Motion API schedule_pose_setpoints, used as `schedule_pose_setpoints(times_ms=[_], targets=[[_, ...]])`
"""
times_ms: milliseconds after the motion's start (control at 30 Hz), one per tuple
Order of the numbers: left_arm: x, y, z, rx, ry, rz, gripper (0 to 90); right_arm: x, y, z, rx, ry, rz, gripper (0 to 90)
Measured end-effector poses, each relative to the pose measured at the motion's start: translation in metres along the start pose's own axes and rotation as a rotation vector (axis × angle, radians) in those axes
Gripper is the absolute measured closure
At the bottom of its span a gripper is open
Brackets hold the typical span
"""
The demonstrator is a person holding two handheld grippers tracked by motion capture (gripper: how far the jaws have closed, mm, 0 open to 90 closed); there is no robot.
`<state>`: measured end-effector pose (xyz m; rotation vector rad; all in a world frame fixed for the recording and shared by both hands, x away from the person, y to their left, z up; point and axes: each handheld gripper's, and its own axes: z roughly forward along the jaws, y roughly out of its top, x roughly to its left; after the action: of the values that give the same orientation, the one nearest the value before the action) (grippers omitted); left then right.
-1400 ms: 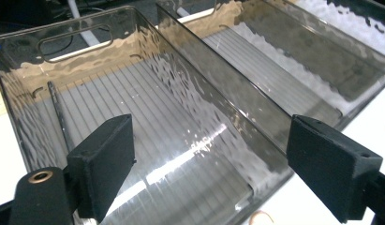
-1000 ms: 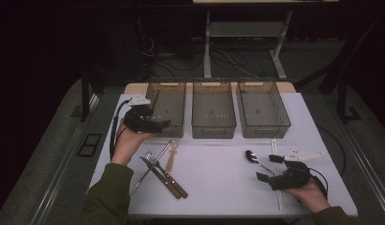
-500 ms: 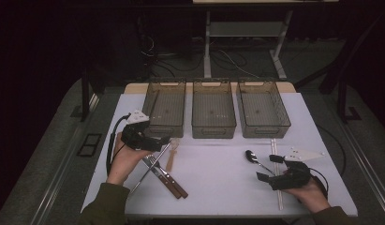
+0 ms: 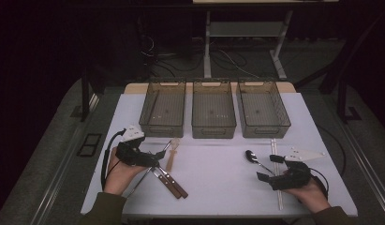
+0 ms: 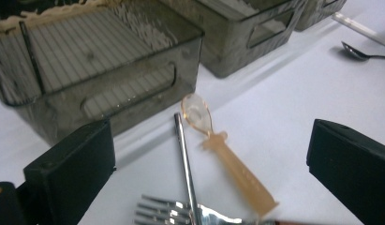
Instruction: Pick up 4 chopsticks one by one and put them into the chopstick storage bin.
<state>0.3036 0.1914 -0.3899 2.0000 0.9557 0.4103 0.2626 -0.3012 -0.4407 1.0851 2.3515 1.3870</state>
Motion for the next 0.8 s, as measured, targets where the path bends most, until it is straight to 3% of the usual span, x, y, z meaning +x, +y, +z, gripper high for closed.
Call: schedule_pose_setpoints(times_ms=[133, 333, 600, 800], targets=[[-0.002, -0.010, -0.004, 0.011, -0.003, 0.007, 3.2, 0.000, 0.000, 0.000, -0.001, -0.001, -0.001, 8.2], [-0.007, -0.023, -0.009, 0.021, -0.001, 0.014, 15.7, 0.001, 0.000, -0.001, -0.002, -0.003, -0.004, 8.3], [-0.010, -0.038, -0.012, 0.044, 0.024, 0.017, 40.4, 0.001, 0.000, -0.001, 0.001, -0.004, -0.008, 8.3], [-0.009, -0.043, -0.010, 0.068, 0.034, -0.003, 56.4, 0.001, 0.000, 0.000, 0.002, -0.006, -0.012, 8.3]])
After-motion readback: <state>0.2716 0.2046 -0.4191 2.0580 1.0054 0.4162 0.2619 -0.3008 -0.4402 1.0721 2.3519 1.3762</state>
